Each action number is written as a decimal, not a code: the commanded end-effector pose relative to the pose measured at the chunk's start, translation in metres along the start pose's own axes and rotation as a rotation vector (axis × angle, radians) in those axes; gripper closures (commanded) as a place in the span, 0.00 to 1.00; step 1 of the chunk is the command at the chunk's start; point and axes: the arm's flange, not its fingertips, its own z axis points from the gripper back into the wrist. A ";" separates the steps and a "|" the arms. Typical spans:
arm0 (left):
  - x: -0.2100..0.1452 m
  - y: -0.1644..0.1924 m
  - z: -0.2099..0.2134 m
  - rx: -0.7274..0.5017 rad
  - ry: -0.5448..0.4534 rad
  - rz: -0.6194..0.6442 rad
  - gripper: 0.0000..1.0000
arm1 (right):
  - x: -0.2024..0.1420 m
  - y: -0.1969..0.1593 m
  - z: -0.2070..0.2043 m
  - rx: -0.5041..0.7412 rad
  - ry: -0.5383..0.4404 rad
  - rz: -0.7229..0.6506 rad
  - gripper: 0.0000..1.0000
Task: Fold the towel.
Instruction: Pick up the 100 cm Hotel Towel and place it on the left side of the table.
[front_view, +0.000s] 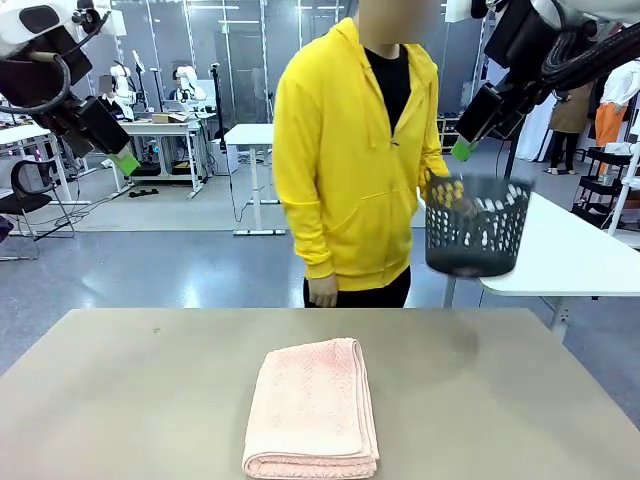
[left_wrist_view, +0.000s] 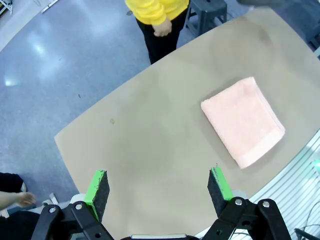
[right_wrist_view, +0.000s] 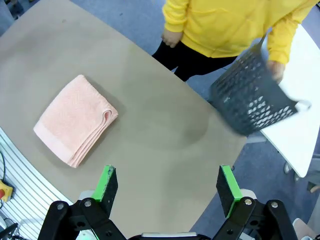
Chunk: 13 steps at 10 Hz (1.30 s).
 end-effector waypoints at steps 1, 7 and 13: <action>-0.001 0.000 0.000 -0.020 0.017 0.013 0.00 | 0.000 0.000 0.001 0.003 0.005 -0.009 0.00; -0.008 0.003 -0.020 -0.100 0.032 0.098 0.00 | 0.000 0.000 0.001 0.003 0.005 -0.009 0.00; -0.045 0.012 -0.116 -0.321 0.034 0.231 0.00 | 0.000 0.000 0.001 0.003 0.005 -0.009 0.00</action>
